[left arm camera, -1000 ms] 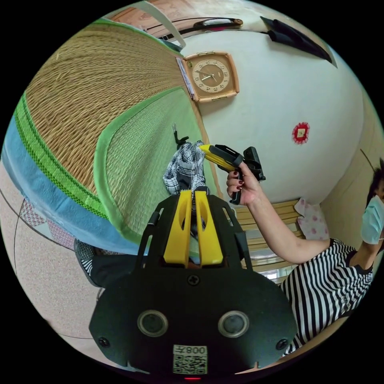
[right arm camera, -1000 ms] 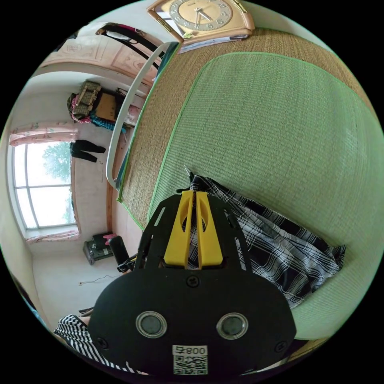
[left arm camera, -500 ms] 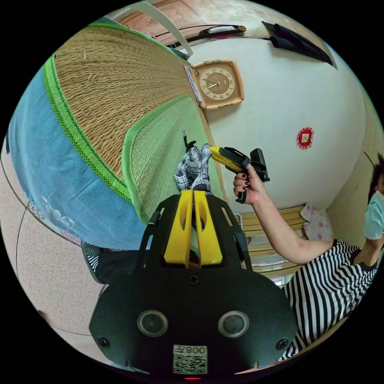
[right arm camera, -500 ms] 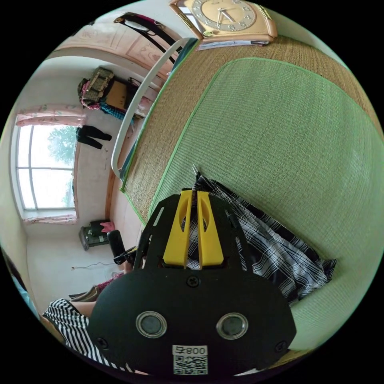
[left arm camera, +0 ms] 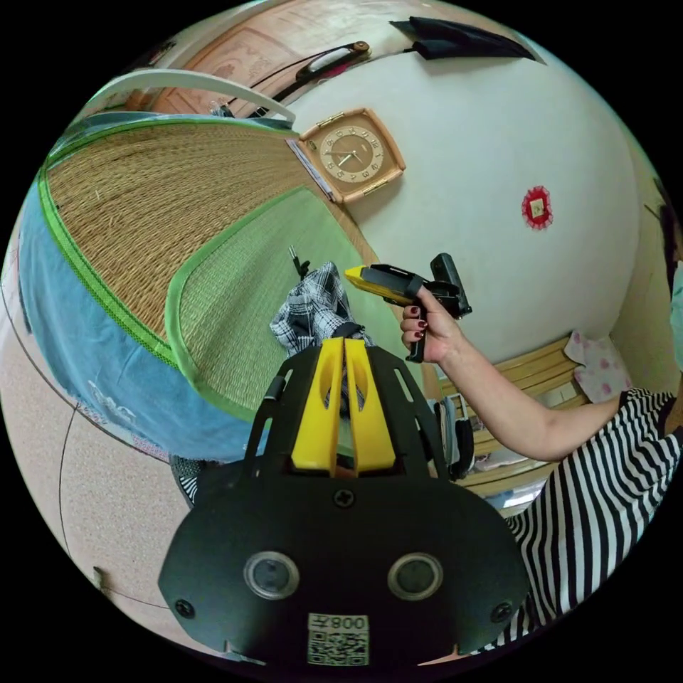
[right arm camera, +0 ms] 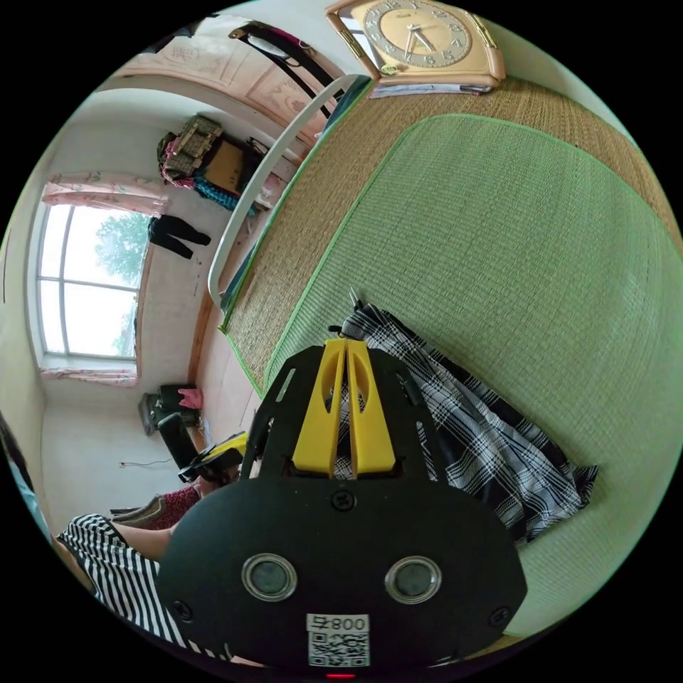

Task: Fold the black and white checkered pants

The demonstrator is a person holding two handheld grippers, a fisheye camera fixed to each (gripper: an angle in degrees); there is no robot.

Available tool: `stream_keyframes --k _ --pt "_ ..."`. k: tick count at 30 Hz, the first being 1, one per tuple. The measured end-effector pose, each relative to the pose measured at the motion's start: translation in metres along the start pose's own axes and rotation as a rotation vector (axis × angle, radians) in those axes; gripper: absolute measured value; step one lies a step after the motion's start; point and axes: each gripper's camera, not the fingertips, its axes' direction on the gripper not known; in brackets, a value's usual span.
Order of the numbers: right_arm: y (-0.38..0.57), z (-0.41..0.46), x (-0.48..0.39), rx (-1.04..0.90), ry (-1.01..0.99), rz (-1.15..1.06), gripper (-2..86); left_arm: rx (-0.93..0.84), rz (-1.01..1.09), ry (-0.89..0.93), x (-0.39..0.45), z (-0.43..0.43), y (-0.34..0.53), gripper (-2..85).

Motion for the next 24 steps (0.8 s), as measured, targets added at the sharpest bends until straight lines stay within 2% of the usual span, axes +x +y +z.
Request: stream_keyframes --k 6,9,11,16,19,24 --pt "-0.012 0.022 0.003 -0.035 0.003 0.021 0.1 0.083 -0.06 -0.099 -0.003 -0.02 0.004 0.3" --pt "-0.016 0.027 0.005 -0.041 0.01 0.019 0.1 0.105 -0.04 -0.078 0.007 -0.023 0.005 0.7" --pt "-0.017 0.029 0.007 -0.045 0.009 0.017 0.1 0.063 -0.008 -0.053 0.014 -0.015 0.003 1.1" --pt "-0.015 0.028 0.011 -0.04 -0.003 0.018 0.0 -0.033 0.06 -0.198 0.033 0.01 -0.004 6.4" --pt "-0.012 0.027 0.015 -0.036 -0.014 0.02 0.0 -0.135 0.082 -0.245 0.04 0.027 -0.009 4.4" --pt "-0.004 0.02 0.02 -0.015 -0.047 0.004 0.0 -0.089 0.13 -0.207 0.062 0.024 -0.019 1.7"
